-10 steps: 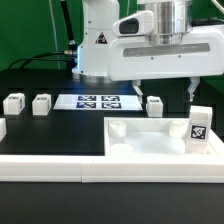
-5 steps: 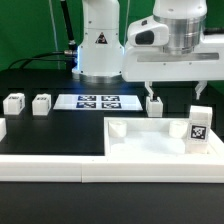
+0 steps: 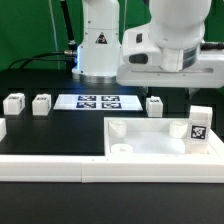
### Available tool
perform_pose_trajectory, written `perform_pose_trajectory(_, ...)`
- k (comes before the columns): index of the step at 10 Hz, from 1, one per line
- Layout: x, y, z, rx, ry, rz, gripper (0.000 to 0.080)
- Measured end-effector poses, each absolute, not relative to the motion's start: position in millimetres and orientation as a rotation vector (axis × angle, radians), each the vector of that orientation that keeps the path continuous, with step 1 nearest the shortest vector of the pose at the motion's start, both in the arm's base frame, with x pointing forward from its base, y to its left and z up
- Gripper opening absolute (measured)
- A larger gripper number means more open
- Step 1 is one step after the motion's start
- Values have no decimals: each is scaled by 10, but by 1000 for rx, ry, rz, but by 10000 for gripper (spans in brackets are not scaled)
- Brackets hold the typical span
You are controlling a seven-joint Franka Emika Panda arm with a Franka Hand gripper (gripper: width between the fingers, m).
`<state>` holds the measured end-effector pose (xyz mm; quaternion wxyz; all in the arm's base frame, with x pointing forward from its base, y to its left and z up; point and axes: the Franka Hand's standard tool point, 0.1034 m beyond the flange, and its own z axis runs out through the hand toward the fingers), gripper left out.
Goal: Assemble square table
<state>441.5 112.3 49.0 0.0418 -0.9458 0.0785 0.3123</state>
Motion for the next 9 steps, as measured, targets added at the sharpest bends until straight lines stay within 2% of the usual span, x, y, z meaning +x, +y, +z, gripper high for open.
perform_pose_trajectory(3,3981,1111,238,-2824,267,1233,648)
perform_pose_trajectory(4,3928,1130,186,-2824,273,1252,648)
perform_pose_trajectory(9,3887,1102,142,-2808,299,1269,648)
